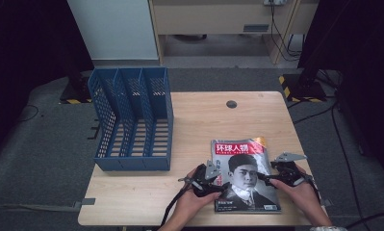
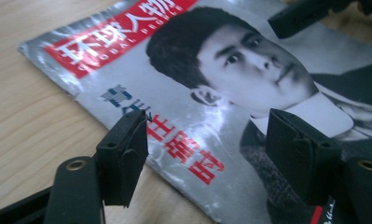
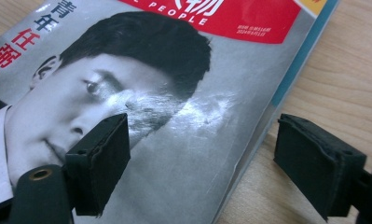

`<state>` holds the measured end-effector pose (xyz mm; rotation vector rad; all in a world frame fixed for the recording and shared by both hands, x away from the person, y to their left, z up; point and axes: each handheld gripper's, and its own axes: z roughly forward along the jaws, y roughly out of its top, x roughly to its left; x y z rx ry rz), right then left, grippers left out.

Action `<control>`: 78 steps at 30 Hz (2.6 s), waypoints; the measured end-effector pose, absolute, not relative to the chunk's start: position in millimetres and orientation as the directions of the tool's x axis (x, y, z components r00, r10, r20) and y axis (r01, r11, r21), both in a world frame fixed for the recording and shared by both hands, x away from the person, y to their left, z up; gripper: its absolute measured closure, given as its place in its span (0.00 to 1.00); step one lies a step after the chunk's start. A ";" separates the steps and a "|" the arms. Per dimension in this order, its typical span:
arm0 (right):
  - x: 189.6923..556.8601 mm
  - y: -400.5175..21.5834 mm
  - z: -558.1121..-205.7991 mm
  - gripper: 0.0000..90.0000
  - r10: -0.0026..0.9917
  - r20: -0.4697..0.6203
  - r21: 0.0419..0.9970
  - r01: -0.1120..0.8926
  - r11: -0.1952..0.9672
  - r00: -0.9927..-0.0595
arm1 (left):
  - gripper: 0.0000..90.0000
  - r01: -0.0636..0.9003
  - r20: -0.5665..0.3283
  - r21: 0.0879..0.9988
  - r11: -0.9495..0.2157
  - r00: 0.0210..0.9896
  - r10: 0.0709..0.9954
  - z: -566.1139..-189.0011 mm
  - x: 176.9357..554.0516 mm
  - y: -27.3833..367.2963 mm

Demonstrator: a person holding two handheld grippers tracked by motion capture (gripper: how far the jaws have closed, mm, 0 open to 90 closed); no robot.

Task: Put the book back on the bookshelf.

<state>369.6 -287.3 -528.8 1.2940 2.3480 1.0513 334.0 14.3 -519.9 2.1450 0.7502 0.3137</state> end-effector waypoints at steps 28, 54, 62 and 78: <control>353.6 -292.5 -518.5 0.54 0.784 0.249 0.722 0.649 0.241 -0.569 | 0.37 0.395 -0.002 0.760 -0.516 0.795 0.606 -532.9 334.9 11.6; 357.7 -270.7 -523.5 0.58 0.731 0.213 0.696 0.625 0.352 -0.649 | 0.28 0.457 -0.028 0.751 -0.475 0.742 0.670 -534.2 350.8 25.5; 360.1 -264.8 -521.8 0.47 0.721 0.218 0.713 0.611 0.343 -0.658 | 0.30 0.446 -0.060 0.746 -0.494 0.784 0.618 -534.7 351.8 23.0; 364.3 -254.6 -518.7 0.83 0.768 0.118 0.717 0.589 0.373 -0.630 | 0.27 0.434 -0.059 0.744 -0.508 0.800 0.597 -534.8 354.7 22.2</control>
